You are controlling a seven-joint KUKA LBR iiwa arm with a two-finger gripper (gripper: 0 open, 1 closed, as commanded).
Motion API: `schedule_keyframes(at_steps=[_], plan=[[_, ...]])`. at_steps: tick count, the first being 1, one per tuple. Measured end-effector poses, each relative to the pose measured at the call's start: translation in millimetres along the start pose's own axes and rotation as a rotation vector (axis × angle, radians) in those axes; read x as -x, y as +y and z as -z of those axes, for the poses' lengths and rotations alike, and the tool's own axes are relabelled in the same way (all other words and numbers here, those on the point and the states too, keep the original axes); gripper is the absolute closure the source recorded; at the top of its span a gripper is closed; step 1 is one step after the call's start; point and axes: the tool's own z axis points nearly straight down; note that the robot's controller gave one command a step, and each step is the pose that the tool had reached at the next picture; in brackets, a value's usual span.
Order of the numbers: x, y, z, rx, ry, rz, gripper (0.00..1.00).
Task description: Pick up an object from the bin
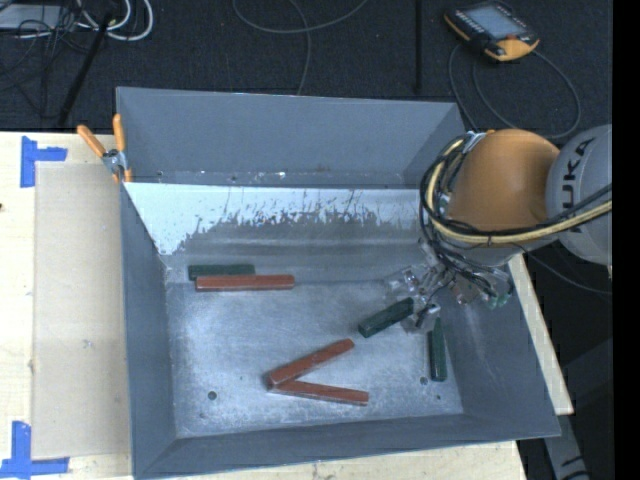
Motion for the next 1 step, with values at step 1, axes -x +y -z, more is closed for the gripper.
schedule_keyframes(at_steps=[1], plan=[[-12.4, -66.2, 148.9, -0.005, -0.009, 0.021, 1.00]])
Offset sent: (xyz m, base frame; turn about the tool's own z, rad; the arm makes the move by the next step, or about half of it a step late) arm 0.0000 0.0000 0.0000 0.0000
